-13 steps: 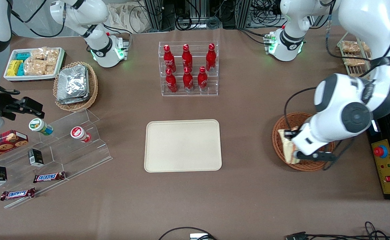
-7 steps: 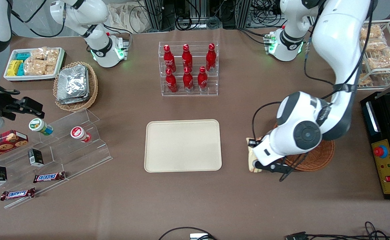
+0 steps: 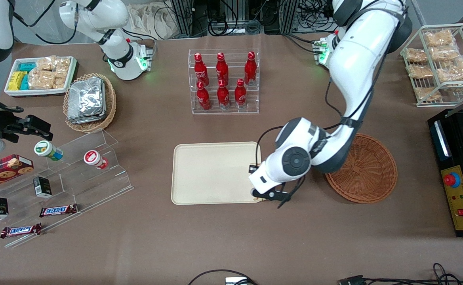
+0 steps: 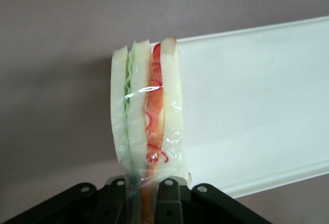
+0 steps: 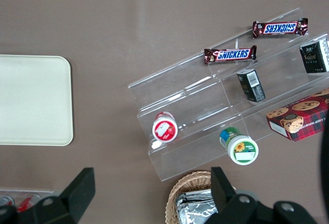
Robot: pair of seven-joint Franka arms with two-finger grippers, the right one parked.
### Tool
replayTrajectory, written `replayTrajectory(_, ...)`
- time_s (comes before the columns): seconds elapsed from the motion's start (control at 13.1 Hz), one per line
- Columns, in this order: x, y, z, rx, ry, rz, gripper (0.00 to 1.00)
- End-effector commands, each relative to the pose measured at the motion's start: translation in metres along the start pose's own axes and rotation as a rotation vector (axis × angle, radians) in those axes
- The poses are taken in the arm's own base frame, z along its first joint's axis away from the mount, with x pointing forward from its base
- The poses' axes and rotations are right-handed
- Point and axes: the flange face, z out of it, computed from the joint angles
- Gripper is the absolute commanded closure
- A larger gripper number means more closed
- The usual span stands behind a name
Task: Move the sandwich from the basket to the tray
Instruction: 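Carry the sandwich with the left gripper over to the cream tray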
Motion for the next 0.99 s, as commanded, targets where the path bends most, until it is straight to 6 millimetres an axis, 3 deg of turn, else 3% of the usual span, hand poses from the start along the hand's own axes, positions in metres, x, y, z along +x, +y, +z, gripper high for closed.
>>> replayTrajectory(0.0, 0.006, 0.015, 0.026, 0.016, 0.022, -0.005, 0.91)
replayTrajectory(0.15, 0.004, 0.015, 0.051, 0.023, -0.005, -0.043, 0.91)
replayTrajectory(0.46, -0.011, 0.011, 0.071, 0.070, -0.092, -0.039, 0.88)
replayTrajectory(0.53, -0.012, 0.011, 0.071, 0.078, -0.097, -0.037, 0.78)
replayTrajectory(0.61, -0.013, 0.011, 0.071, 0.081, -0.099, -0.036, 0.24)
replayTrajectory(0.69, -0.015, 0.012, 0.074, 0.087, -0.105, -0.031, 0.00)
replayTrajectory(0.92, -0.013, 0.010, 0.063, 0.078, -0.092, -0.040, 0.00)
